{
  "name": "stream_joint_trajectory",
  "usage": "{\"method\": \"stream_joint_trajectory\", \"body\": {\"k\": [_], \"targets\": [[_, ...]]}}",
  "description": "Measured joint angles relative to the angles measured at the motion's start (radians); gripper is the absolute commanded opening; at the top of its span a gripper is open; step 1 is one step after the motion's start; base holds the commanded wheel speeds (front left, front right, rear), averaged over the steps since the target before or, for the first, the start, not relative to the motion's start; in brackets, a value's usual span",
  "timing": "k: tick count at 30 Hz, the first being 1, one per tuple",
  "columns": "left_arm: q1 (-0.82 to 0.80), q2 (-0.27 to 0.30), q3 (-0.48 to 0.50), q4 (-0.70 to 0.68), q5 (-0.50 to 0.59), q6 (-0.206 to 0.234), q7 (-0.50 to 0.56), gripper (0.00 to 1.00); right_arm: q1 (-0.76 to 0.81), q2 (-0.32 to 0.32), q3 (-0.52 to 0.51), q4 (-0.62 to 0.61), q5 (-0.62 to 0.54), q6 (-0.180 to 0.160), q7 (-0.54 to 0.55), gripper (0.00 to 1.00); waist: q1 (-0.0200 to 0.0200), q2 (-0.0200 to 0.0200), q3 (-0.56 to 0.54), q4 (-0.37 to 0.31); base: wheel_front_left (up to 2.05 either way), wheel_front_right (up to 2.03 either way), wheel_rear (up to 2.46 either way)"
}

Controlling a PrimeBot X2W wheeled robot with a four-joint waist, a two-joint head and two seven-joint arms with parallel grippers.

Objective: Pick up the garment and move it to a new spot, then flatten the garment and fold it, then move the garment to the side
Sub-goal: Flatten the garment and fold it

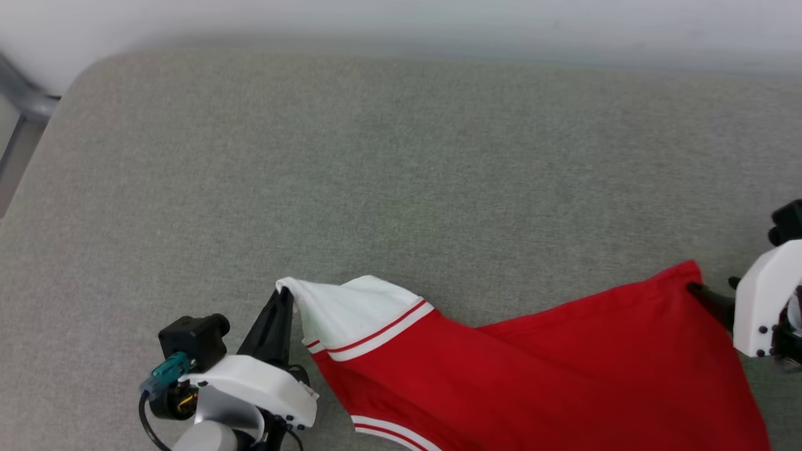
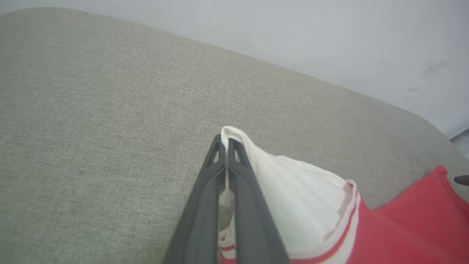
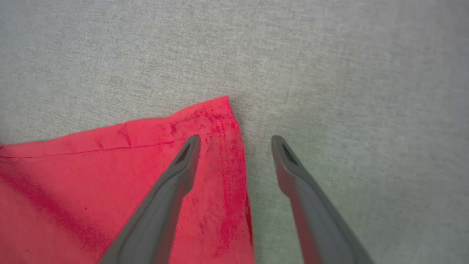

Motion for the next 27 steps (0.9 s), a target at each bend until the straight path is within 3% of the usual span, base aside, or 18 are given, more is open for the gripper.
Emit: {"method": "stream_joint_trajectory", "body": {"k": [3, 8, 9, 10, 17, 27], "targets": [[-0.038, -0.018, -0.012, 0.009, 0.007, -0.015, -0.012, 0.00, -0.030, -0.003, 0.079, 0.032, 0.022, 0.000, 0.056, 1.00, 0.0000, 0.0000, 0.056, 0.028, 0.00, 0.00, 0.00], [-0.056, -0.026, -0.016, 0.028, 0.007, -0.024, -0.021, 0.00, -0.046, -0.029, 0.124, 0.077, 0.075, -0.001, 0.086, 1.00, -0.0001, 0.0000, 0.097, 0.044, 0.00, 0.00, 0.00], [-0.056, -0.027, -0.016, 0.032, 0.006, -0.024, -0.021, 0.00, -0.048, -0.034, 0.128, 0.081, 0.086, -0.001, 0.089, 0.41, -0.0002, -0.0001, 0.101, 0.045, 0.00, 0.00, 0.00], [-0.056, -0.028, -0.016, 0.035, 0.006, -0.025, -0.023, 0.00, -0.051, -0.038, 0.133, 0.084, 0.097, -0.001, 0.089, 0.00, -0.0002, 0.0000, 0.103, 0.044, 0.00, 0.00, 0.00], [-0.057, -0.012, -0.003, 0.058, -0.002, -0.030, -0.025, 0.00, -0.070, -0.041, 0.171, 0.095, 0.162, 0.000, 0.040, 0.00, -0.0001, 0.0000, 0.072, 0.024, 0.00, 0.00, 0.00], [-0.123, 0.099, 0.038, 0.084, -0.002, -0.033, 0.053, 0.00, -0.130, -0.043, 0.149, 0.078, 0.142, 0.000, -0.074, 0.00, -0.0001, 0.0000, -0.059, -0.031, 0.00, 0.00, 0.00]]}}
